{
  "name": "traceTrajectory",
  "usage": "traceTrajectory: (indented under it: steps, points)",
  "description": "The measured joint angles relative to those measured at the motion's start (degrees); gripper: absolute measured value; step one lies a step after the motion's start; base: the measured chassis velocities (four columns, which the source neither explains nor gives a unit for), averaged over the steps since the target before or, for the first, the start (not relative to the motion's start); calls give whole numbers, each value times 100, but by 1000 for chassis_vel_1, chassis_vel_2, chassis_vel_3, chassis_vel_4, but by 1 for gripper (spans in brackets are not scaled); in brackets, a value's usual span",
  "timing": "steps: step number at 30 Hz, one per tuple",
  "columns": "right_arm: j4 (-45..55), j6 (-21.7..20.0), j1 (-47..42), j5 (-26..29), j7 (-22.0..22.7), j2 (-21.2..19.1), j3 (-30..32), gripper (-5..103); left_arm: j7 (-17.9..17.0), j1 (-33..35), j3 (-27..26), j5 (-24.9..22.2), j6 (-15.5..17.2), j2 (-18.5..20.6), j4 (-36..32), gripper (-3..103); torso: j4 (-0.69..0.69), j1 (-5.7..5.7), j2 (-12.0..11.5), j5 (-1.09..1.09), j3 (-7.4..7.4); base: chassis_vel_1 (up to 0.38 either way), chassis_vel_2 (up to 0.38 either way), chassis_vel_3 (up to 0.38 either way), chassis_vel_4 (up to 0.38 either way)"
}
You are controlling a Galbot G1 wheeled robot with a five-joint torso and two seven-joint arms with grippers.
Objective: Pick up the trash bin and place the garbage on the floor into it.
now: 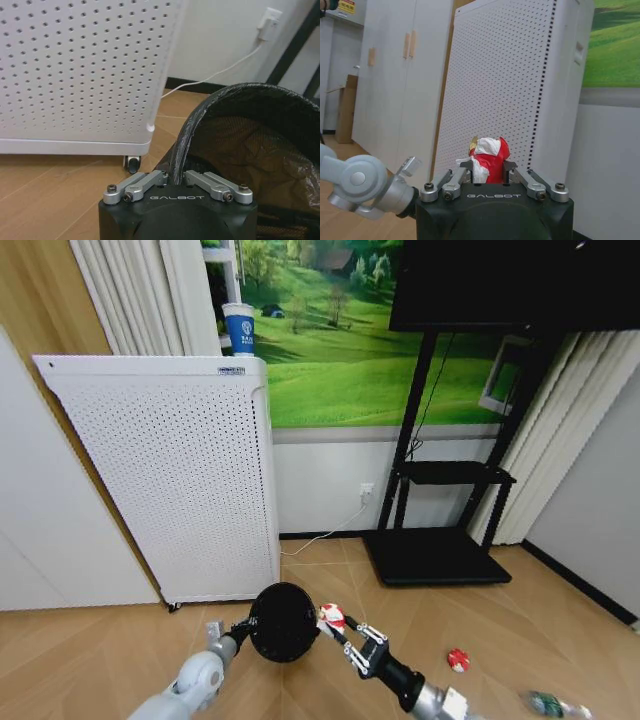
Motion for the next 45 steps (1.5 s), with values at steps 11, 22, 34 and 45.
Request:
traceTrajectory:
  steps: [11,22,34,45]
  points:
    - [-590,-36,444,-238,37,-75,-672,28,314,247,108,-186,147,51,-992,2,-2,0,0,-1,0,0,0,0,0]
    - [-941,-28,698,-248,27,16,-658,30,125,576,69,-413,236,142,-1497,2,-1,0,0,0,0,0,0,0,0]
    - [-795,19,473,-330,-154,44,-570,73,87,632,6,-396,229,-66,-1345,2,-2,0,0,-1,0,0,0,0,0]
    - [-594,-21,486,110,157,161,-27,100,-492,972,-322,-1067,223,-365,-1436,2,-2,0,0,-1,-1,0,0,0,0]
